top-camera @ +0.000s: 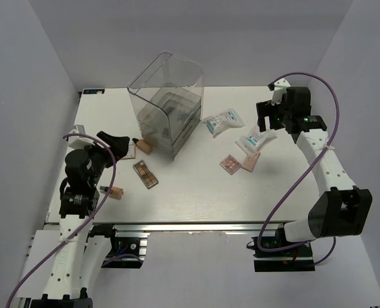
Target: Organize the makeup
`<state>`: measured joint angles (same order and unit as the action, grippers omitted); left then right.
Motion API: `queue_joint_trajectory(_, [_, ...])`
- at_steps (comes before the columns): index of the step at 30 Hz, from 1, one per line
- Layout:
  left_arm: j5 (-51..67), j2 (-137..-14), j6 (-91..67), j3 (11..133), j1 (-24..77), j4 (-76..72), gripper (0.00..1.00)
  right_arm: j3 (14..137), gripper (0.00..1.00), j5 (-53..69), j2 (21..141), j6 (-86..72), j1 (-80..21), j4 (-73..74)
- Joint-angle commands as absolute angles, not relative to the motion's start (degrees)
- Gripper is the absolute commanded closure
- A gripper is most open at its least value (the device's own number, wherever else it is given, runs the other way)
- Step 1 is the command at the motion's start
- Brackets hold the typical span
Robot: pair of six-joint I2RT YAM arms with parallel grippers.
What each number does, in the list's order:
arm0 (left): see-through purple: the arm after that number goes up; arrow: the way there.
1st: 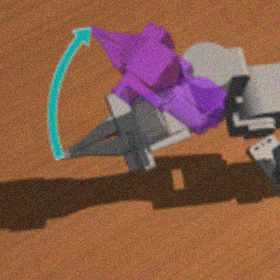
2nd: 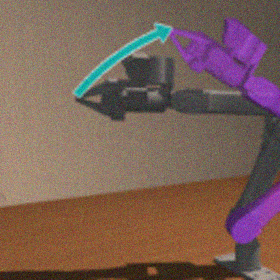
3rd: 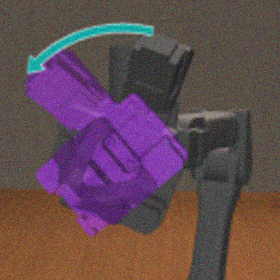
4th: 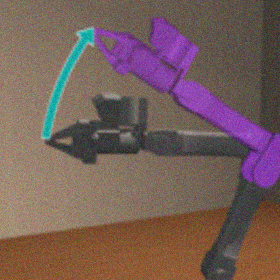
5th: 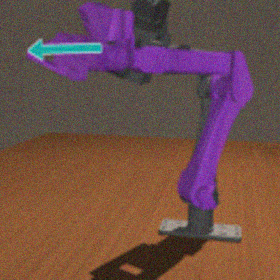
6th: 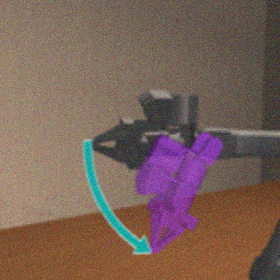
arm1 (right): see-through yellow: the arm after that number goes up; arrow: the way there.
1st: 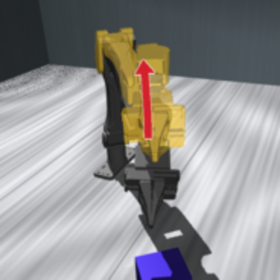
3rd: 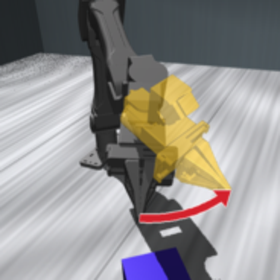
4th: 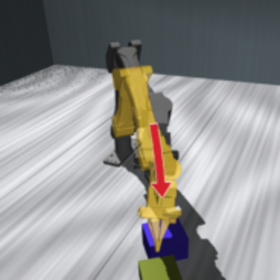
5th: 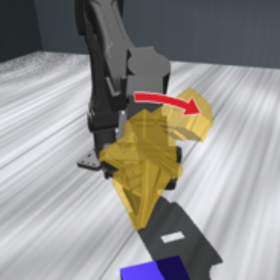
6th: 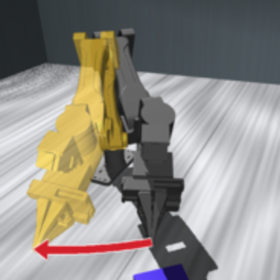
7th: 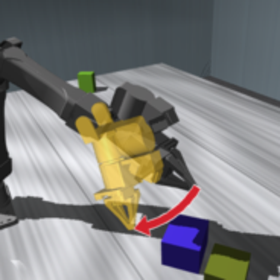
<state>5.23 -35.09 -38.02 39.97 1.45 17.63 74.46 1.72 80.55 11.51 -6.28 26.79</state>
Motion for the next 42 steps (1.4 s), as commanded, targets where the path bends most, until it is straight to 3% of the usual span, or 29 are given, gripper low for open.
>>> queue_joint_trajectory(1, [8.0, -34.5, -42.9, 38.3, 1.3, 16.5, 0.02, 75.1, 0.10, 8.1, 81.2, 12.4, -7.1, 24.1])
queue_joint_trajectory(6, [8.0, -34.1, -45.8, 37.5, 1.3, 16.9, 0.02, 74.9, 0.11, 28.5, 81.3, 29.3, -9.6, 26.9])
queue_joint_trajectory(8, [7.6, -33.9, -46.9, 37.4, 1.3, 17.4, 0.03, 74.2, 0.11, 25.6, 82.1, 35.0, -14.9, 26.5])
queue_joint_trajectory(10, [7.4, -33.6, -48.2, 37.1, 1.3, 17.3, 0.07, 74.4, 0.11, 25.3, 83.0, 36.5, -17.6, 25.2])
queue_joint_trajectory(12, [7.5, -33.4, -49.1, 36.4, 1.3, 16.4, 0.22, 75.6, 0.10, 28.8, 84.7, 35.9, -20.0, 24.6])
queue_joint_trajectory(13, [7.5, -33.3, -50.3, 36.1, 1.3, 16.4, 0.22, 76.3, 0.11, 30.0, 85.5, 34.6, -20.4, 23.2])
queue_joint_trajectory(14, [7.6, -33.3, -50.8, 35.8, 1.3, 15.2, 0.54, 77.2, 0.11, 32.0, 87.1, 27.6, -20.7, 21.6])
queue_joint_trajectory(16, [8.0, -33.5, -52.6, 34.9, 1.3, 14.2, 0.74, 78.7, 0.19, 37.7, 89.3, 19.3, -21.1, 17.9])
queue_joint_trajectory(17, [8.5, -33.5, -53.3, 34.6, 1.2, 13.2, 0.82, 79.6, 0.52, 38.7, 91.6, 9.9, -21.7, 13.7])
queue_joint_trajectory(18, [8.7, -33.5, -53.9, 34.4, 1.2, 12.7, 0.83, 81.1, 0.71, 37.6, 92.6, 4.9, -22.1, 11.5])
queue_joint_trajectory(19, [8.9, -33.5, -54.9, 34.2, 1.3, 12.4, 0.83, 81.7, 0.80, 36.9, 93.7, 0.7, -22.5, 9.7])
queue_joint_trajectory(20, [9.0, -33.6, -55.4, 34.2, 1.2, 11.8, 0.81, 82.4, 0.79, 35.9, 95.5, -3.6, -23.3, 7.3])
queue_joint_trajectory(21, [9.2, -33.6, -55.6, 34.3, 1.3, 11.6, 0.75, 83.8, 0.71, 35.7, 96.4, -9.9, -23.6, 6.7])
queue_joint_trajectory(23, [9.4, -33.7, -56.3, 34.5, 1.2, 11.4, 0.65, 84.6, 0.46, 36.1, 98.8, -16.1, -24.4, 4.2])
queue_joint_trajectory(24, [9.5, -33.8, -56.6, 34.7, 1.2, 11.3, 0.56, 84.7, 0.43, 37.2, 99.4, -21.6, -24.6, 2.4])
queue_joint_trajectory(26, [9.8, -34.1, -56.8, 35.0, 1.2, 10.7, 0.51, 84.1, 0.38, 39.1, 101.2, -27.0, -24.9, -2.6])
queue_joint_trajectory(32, [9.6, -34.5, -57.9, 36.5, 1.2, 10.1, 0.44, 82.7, 0.37, 39.5, 107.1, -39.1, -24.9, -15.4])
queue_joint_trajectory(42, [9.1, -33.8, -58.4, 38.1, 1.2, 7.7, 0.45, 81.9, 0.50, 43.4, 113.1, -44.6, -24.0, -25.4])
